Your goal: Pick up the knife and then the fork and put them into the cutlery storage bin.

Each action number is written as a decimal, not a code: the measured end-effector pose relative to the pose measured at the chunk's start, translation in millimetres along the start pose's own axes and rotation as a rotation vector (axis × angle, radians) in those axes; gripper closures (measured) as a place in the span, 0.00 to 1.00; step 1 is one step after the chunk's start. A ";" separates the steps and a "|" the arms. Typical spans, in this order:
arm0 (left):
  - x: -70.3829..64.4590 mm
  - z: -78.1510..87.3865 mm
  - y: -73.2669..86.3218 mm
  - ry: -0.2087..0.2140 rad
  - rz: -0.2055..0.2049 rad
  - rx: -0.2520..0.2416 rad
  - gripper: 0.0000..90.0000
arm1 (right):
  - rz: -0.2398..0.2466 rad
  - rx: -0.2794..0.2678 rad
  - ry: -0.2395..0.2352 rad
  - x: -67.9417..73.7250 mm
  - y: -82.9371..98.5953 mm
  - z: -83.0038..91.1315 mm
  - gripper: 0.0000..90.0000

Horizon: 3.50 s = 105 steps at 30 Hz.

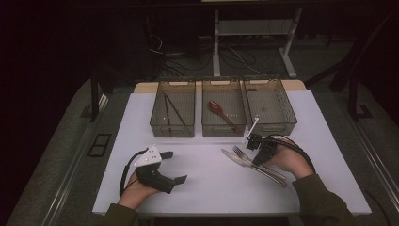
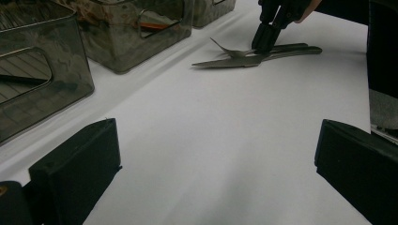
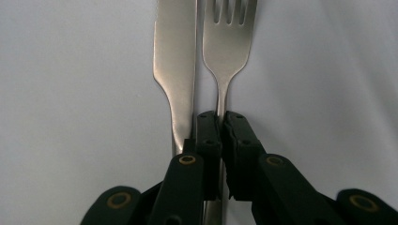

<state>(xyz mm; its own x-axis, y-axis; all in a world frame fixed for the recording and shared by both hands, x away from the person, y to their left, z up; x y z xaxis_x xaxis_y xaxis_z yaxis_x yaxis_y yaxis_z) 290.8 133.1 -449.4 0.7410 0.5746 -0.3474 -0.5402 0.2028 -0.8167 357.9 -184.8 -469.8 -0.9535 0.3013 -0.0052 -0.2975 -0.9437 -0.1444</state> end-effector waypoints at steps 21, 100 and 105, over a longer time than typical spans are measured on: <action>-0.2 0.5 0.0 0.000 0.002 -0.001 0.00 | -0.040 -0.185 0.018 -6.2 8.0 15.5 0.94; 0.5 -0.7 0.0 0.001 0.005 -0.002 0.00 | -0.435 -0.956 0.440 -137.7 64.4 128.2 0.94; 0.6 -1.0 0.2 0.002 0.007 -0.002 0.00 | -0.465 -0.902 0.435 -149.5 71.3 113.5 0.94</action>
<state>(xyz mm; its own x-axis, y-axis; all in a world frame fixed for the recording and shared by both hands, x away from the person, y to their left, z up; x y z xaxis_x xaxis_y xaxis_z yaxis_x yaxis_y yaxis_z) 291.5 132.7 -450.2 0.7382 0.5741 -0.3542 -0.5447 0.1974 -0.8151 473.8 -312.7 -366.9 -0.6069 0.7902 -0.0853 -0.3095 -0.3338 -0.8904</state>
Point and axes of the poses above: each handheld gripper's, and its own axes: z roughly backward along the jaws, y roughly out of its underside, x roughly to its left, the point moved 5 cm from there along -z, roughly forward along the jaws, and after that the axes turned 15 degrees about z, right-handed, at the moved point
